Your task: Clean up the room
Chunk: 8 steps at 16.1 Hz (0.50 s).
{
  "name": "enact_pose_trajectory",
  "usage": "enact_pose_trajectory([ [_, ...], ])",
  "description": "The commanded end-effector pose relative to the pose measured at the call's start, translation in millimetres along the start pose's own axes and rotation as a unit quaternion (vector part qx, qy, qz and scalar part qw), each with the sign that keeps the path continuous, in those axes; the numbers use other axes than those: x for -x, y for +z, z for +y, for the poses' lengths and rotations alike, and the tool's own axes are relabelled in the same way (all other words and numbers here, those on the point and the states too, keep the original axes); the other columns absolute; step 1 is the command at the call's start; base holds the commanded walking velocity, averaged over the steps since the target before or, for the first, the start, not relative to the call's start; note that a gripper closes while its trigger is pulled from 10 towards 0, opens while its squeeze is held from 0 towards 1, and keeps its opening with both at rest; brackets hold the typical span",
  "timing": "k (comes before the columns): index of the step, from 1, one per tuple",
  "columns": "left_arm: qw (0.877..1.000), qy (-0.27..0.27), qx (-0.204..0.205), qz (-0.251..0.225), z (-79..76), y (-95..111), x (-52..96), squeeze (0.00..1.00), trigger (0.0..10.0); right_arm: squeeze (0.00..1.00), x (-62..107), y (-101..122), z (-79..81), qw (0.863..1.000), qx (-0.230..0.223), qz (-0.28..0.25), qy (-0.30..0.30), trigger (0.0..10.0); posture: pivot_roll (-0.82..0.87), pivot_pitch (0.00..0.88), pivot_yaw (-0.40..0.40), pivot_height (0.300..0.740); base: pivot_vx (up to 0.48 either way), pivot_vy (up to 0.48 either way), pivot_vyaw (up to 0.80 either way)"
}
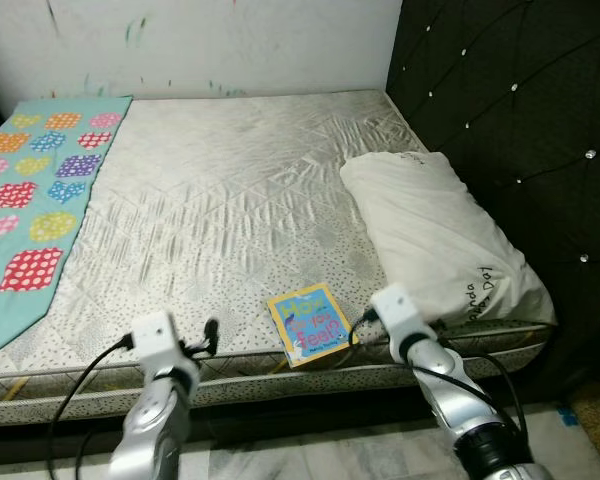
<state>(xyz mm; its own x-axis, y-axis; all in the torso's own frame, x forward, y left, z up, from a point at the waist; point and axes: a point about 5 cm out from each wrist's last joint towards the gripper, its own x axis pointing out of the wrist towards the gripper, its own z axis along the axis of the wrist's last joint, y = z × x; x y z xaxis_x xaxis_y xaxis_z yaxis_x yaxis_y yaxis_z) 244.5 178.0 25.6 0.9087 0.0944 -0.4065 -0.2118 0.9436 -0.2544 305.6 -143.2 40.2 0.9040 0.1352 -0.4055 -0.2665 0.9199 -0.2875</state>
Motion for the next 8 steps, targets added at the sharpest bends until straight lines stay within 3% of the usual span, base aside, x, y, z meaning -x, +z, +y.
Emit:
enact_pose_trajectory([
  [1,1.0,0.02,0.013,0.015,14.3,-2.4,5.8,0.0,10.0,0.0,-0.5,8.5,-8.8,0.999,-0.034,-0.023,-0.024,10.0,0.01,0.0,0.024,0.74,0.0,0.0,0.0],
  [3,0.996,0.058,0.039,0.057,40.7,-15.3,19.7,0.0,10.0,0.0,-0.5,12.8,-14.9,0.995,-0.077,-0.041,-0.04,10.0,0.03,0.0,0.023,0.74,0.0,0.0,0.0],
  [4,0.995,0.055,0.048,0.066,44.1,-15.6,21.7,0.0,10.0,0.0,-1.4,12.6,-15.8,0.994,-0.084,-0.045,-0.048,10.0,0.03,0.0,0.022,0.74,0.0,0.0,0.0],
  [6,0.996,0.045,0.024,0.074,45.1,-12.8,18.6,0.0,10.0,0.0,-2.5,12.8,-13.9,0.994,-0.088,-0.049,-0.05,10.0,0.03,0.0,0.022,0.74,0.0,0.0,0.0],
  [8,0.998,0.02,0.023,0.06,33.3,-7.3,14.6,0.0,10.0,0.0,0.1,9.0,-13.5,0.993,-0.098,-0.046,-0.052,10.0,0.02,0.0,0.025,0.74,0.0,0.0,0.0],
])
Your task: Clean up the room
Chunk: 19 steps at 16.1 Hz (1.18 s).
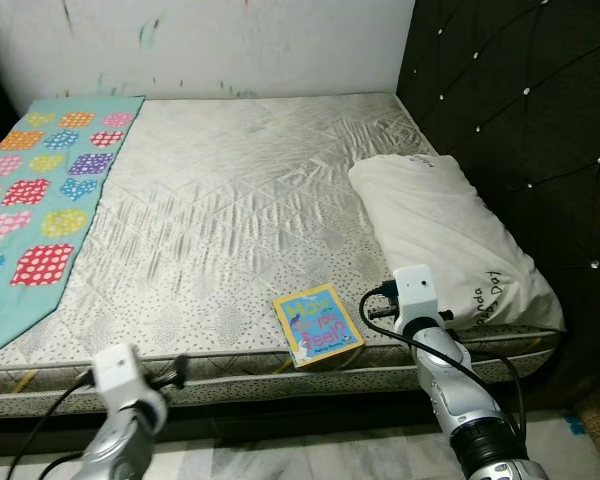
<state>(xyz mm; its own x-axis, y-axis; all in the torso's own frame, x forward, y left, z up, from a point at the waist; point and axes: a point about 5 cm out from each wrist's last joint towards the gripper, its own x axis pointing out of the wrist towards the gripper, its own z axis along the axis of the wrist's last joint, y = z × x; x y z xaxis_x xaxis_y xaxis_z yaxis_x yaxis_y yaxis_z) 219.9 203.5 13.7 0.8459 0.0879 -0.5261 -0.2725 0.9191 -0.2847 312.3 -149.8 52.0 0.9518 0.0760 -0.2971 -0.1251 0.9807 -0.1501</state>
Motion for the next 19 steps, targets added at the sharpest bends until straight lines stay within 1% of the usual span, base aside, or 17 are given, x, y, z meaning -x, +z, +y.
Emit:
enact_pose_trajectory([
  [1,1.0,-0.012,-0.002,-0.004,-5.2,3.2,0.9,0.0,10.0,0.0,2.7,-4.3,-4.1,1.0,-0.007,0.006,-0.01,10.0,0.01,0.0,0.025,0.74,0.0,0.0,0.0],
  [2,1.0,-0.018,-0.002,-0.002,-8.5,1.3,2.7,0.0,10.0,0.0,4.9,-9.1,-4.8,1.0,-0.007,0.013,-0.01,10.0,0.01,0.0,0.026,0.74,0.0,0.0,0.0],
  [3,1.0,-0.019,-0.002,0.005,-8.6,-0.6,3.7,0.0,10.0,0.0,6.9,-12.8,-4.2,1.0,-0.004,0.018,-0.007,10.0,0.01,0.0,0.026,0.74,0.0,0.0,0.0],
  [6,1.0,-0.017,0.003,0.003,-6.9,1.4,2.7,0.0,10.0,0.0,8.1,-13.7,-4.4,1.0,-0.007,0.017,-0.01,10.0,0.01,0.0,0.025,0.724,0.0,0.0,0.0],
  [9,1.0,-0.026,0.0,-0.006,-10.1,4.4,4.1,0.0,10.0,0.0,9.0,-13.3,-7.0,1.0,-0.009,0.011,-0.02,10.0,0.01,0.0,0.028,0.724,0.0,0.0,0.0],
  [10,1.0,-0.027,0.0,-0.006,-10.8,4.6,4.1,0.0,10.0,0.0,9.1,-15.3,-7.7,1.0,-0.01,0.018,-0.021,10.0,0.01,0.0,0.028,0.724,0.0,0.0,0.0],
  [12,1.0,-0.027,-0.002,-0.002,-11.0,4.6,4.1,0.0,10.0,0.0,9.5,-18.3,-8.6,0.999,-0.022,0.031,-0.031,10.0,0.01,0.0,0.029,0.724,0.0,0.0,-0.78],
  [14,1.0,-0.028,-0.004,-0.002,-10.8,4.9,4.3,0.0,10.0,0.0,9.5,-17.2,-9.2,0.999,-0.015,0.026,-0.033,10.0,0.01,0.0,0.029,0.724,0.0,0.0,-0.78],
  [15,1.0,-0.028,-0.004,-0.002,-11.0,4.9,4.4,0.0,10.0,0.0,9.5,-16.2,-9.6,0.999,-0.019,0.019,-0.033,10.0,0.01,0.0,0.029,0.724,0.0,0.0,-0.77],
  [16,1.0,-0.028,-0.004,-0.003,-11.1,4.8,4.4,0.0,10.0,0.0,9.4,-13.8,-9.5,1.0,-0.008,0.01,-0.028,10.0,0.01,0.0,0.029,0.724,0.0,0.0,0.0],
  [19,1.0,-0.03,-0.001,-0.006,-12.5,5.1,4.9,0.0,10.0,0.0,10.1,-13.2,-9.0,1.0,-0.007,0.008,-0.026,10.0,0.01,0.0,0.024,0.724,0.0,0.0,0.0],
])
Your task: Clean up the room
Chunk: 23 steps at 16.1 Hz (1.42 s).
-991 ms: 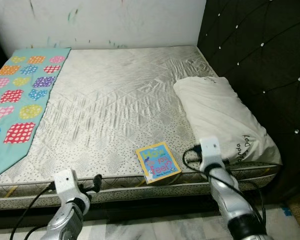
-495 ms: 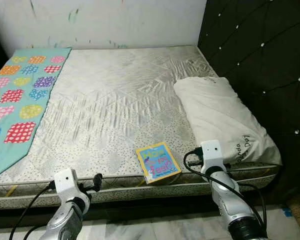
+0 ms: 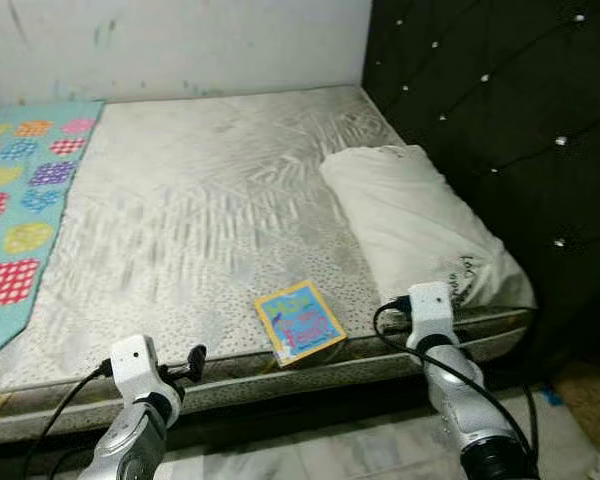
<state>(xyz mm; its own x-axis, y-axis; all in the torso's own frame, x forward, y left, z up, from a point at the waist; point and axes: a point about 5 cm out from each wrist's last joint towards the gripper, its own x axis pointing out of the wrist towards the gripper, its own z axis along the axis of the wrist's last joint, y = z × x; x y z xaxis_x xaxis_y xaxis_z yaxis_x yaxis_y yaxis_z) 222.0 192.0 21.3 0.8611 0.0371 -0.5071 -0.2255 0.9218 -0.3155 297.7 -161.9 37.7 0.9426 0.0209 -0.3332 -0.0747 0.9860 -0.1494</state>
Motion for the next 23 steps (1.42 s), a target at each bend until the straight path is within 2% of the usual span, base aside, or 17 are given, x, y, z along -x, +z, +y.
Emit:
enact_pose_trajectory([
  [1,1.0,-0.002,-0.001,-0.005,0.4,2.5,1.8,0.0,10.0,0.0,-0.1,6.6,-1.0,1.0,0.002,-0.015,-0.002,10.0,0.01,0.0,0.023,0.724,0.0,0.0,0.0],
  [7,1.0,-0.002,0.004,-0.002,-0.7,1.3,1.4,0.0,10.0,0.0,0.9,5.3,-1.3,1.0,0.011,-0.014,0.001,10.0,0.01,0.0,0.021,0.689,0.0,0.0,0.0],
  [16,1.0,0.0,0.001,-0.003,0.2,1.3,2.2,0.0,10.0,0.0,2.0,5.8,0.6,1.0,0.018,-0.019,0.009,10.0,0.01,0.0,0.023,0.601,0.0,0.0,0.0],
  [23,1.0,0.012,-0.002,-0.022,2.0,5.2,2.8,0.0,10.0,0.0,1.5,10.5,1.2,0.998,0.041,-0.04,0.036,10.0,0.01,0.0,0.023,0.601,0.0,0.0,0.0],
])
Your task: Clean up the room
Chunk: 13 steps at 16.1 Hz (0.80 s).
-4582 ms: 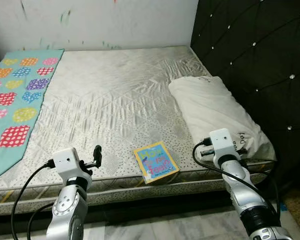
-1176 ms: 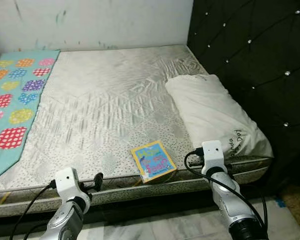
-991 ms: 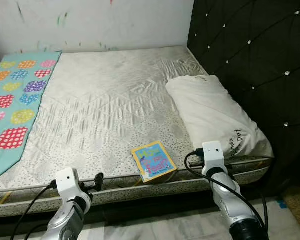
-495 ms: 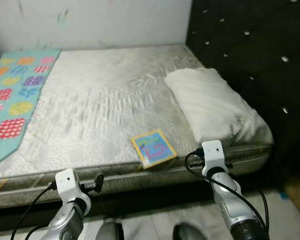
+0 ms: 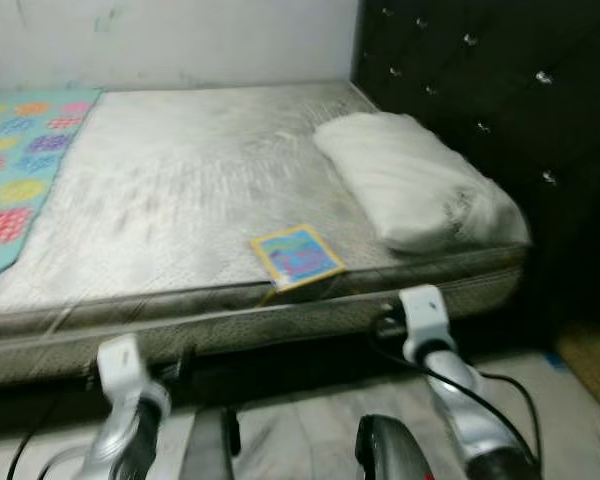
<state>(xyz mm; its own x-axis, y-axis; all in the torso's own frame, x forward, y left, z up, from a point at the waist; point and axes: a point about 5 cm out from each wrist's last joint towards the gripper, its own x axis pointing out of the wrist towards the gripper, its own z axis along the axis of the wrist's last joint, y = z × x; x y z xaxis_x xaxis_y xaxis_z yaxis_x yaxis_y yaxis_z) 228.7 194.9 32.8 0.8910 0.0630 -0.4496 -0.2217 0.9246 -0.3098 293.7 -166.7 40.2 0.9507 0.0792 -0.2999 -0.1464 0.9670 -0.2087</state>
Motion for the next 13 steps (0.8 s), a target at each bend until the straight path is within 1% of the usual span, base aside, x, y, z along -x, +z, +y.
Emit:
enact_pose_trajectory([
  [1,1.0,0.012,0.001,0.013,4.2,-7.7,3.3,0.0,10.0,0.0,-3.7,10.7,5.4,1.0,0.004,-0.019,0.014,10.0,0.0,0.0,0.023,0.601,0.0,0.0,0.0],
  [2,1.0,0.012,0.0,0.012,4.1,-7.7,3.2,0.0,10.0,0.0,-2.3,12.8,8.5,0.999,0.012,-0.032,0.034,10.0,0.0,0.0,0.023,0.601,0.0,0.0,0.0],
  [3,1.0,0.013,0.0,0.012,4.1,-7.8,3.2,0.0,10.0,0.0,-1.9,13.7,10.0,0.998,0.018,-0.036,0.039,10.0,0.0,0.0,0.023,0.601,0.0,0.0,0.78],
  [6,1.0,0.011,-0.004,0.011,4.0,-7.5,2.1,0.0,10.0,0.0,-2.1,15.1,13.9,0.998,0.01,-0.04,0.052,10.0,0.01,0.0,0.023,0.601,0.0,0.0,0.69],
  [8,1.0,0.006,-0.003,0.009,2.5,-7.3,2.4,0.0,10.0,0.0,-2.2,14.3,13.6,0.998,0.009,-0.037,0.053,10.0,0.01,0.0,0.023,0.601,0.0,0.0,0.0],
  [13,1.0,0.001,-0.004,0.013,2.0,-8.4,2.1,0.0,10.0,0.0,-1.5,12.3,16.1,0.997,0.007,-0.034,0.067,10.0,0.0,0.0,0.022,0.601,0.282,0.0,0.0],
])
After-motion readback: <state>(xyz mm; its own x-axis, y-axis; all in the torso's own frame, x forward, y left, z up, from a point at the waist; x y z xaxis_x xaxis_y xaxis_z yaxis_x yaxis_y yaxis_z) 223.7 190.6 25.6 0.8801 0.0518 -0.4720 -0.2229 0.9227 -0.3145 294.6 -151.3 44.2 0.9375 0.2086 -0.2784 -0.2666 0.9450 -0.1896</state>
